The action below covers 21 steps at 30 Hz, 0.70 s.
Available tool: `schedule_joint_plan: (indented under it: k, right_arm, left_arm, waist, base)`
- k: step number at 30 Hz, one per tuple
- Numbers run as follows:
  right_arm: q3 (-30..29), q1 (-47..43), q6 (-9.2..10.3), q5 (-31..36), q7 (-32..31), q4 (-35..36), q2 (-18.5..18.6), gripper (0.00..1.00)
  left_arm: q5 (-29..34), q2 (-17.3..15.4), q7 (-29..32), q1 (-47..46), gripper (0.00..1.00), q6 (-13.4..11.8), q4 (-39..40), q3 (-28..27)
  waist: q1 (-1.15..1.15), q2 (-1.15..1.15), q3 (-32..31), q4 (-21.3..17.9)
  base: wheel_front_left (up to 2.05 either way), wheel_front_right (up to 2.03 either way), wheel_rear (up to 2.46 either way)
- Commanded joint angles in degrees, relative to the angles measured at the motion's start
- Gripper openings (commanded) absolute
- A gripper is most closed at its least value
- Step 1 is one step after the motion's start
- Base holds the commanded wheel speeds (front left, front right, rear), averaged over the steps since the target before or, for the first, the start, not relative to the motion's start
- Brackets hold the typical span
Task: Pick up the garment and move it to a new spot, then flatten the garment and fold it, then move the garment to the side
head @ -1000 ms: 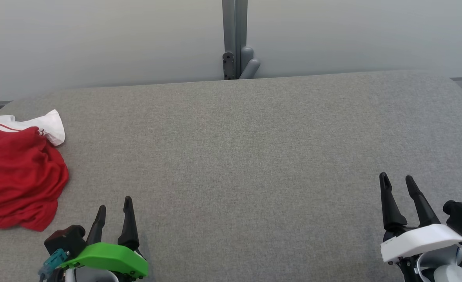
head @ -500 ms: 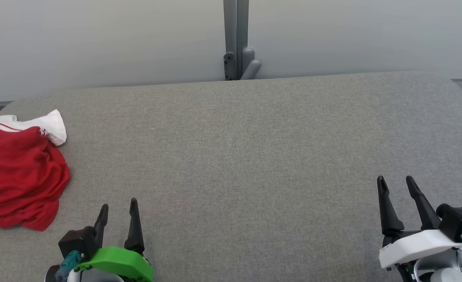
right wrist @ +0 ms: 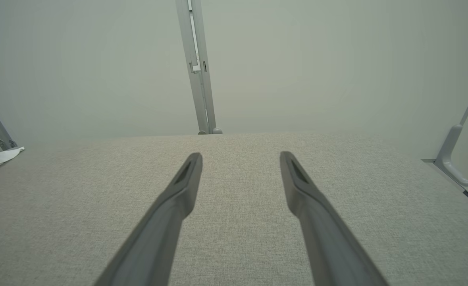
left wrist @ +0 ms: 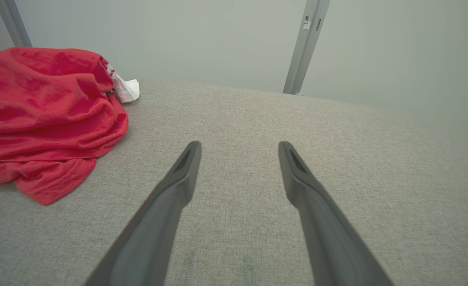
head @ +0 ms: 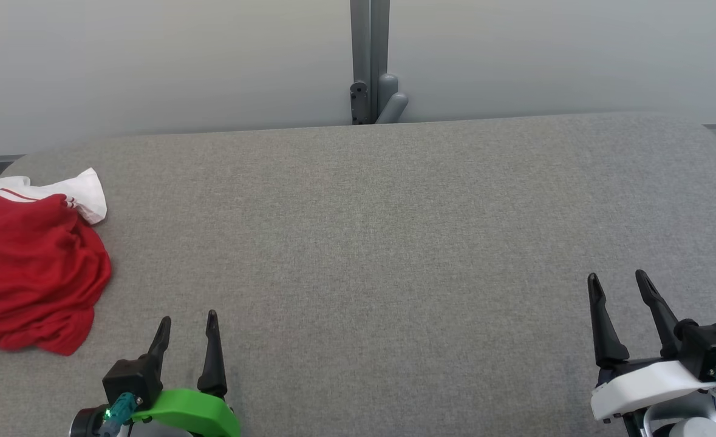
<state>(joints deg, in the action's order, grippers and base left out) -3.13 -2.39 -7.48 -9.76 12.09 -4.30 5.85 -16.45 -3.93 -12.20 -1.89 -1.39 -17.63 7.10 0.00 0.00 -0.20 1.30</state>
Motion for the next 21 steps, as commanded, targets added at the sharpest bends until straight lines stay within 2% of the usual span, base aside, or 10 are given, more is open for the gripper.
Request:
schedule_joint_plan:
  k: [1, 21]
  right_arm:
    - [-0.2, -0.8, -0.02, 1.4, 0.6, 0.6, 0.1, 1.00]
    - [-2.1, -2.2, -0.01, 8.2, 2.6, -0.3, -0.2, 1.00]
  left_arm:
    - [1.4, 0.1, -0.4, 0.1, 1.00, 0.3, -0.1, -0.3]
    - [8.7, 0.3, -2.5, 0.9, 1.00, 0.3, -0.9, -1.1]
  waist:
    - [0.00, 0.00, 0.0, 0.0]
    - [0.00, 0.00, -0.3, 0.5]
  base:
    - [0.00, 0.00, 0.00]
    - [0.00, 0.00, 0.00]
